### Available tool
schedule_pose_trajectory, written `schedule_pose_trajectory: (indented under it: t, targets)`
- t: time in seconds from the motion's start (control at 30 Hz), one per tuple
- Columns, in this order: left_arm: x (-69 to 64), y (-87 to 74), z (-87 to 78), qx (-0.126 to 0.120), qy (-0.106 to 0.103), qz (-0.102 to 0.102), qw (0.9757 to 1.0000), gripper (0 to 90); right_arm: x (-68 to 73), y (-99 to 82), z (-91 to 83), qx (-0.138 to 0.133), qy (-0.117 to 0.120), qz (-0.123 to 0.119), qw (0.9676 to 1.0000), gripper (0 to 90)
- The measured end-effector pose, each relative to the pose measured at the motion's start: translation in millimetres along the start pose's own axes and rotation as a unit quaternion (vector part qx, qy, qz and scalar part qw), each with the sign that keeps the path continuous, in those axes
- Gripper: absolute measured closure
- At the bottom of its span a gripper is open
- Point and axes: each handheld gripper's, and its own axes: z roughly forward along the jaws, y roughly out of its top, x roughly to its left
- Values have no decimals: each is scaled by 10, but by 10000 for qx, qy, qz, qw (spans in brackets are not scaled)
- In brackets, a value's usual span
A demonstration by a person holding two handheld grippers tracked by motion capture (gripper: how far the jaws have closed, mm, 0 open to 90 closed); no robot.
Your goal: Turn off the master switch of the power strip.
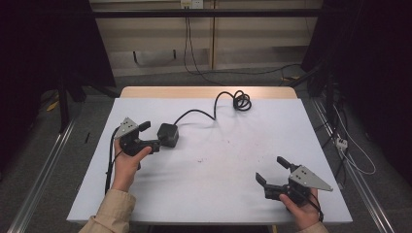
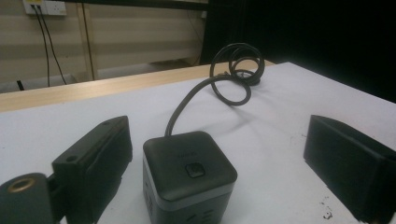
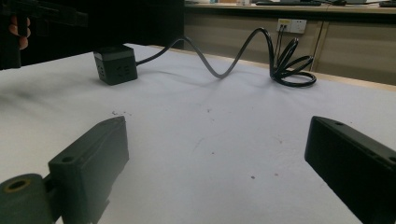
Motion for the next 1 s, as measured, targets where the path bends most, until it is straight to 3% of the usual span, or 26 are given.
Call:
schedule_pose_trajectory:
  t: [0.67,0.8,1.0]
  targets:
    - [63,11,9,75,136,33,9999,301,-4,4,-8,-10,-15,-13,10000,58]
    - [55,35,29,172,121,108,9997,345,-3,5,-8,-10,-15,-13,10000,58]
    - [53,47,56,205,86,62,9997,423,-5,5,-12,-14,-4,-11,10000,58]
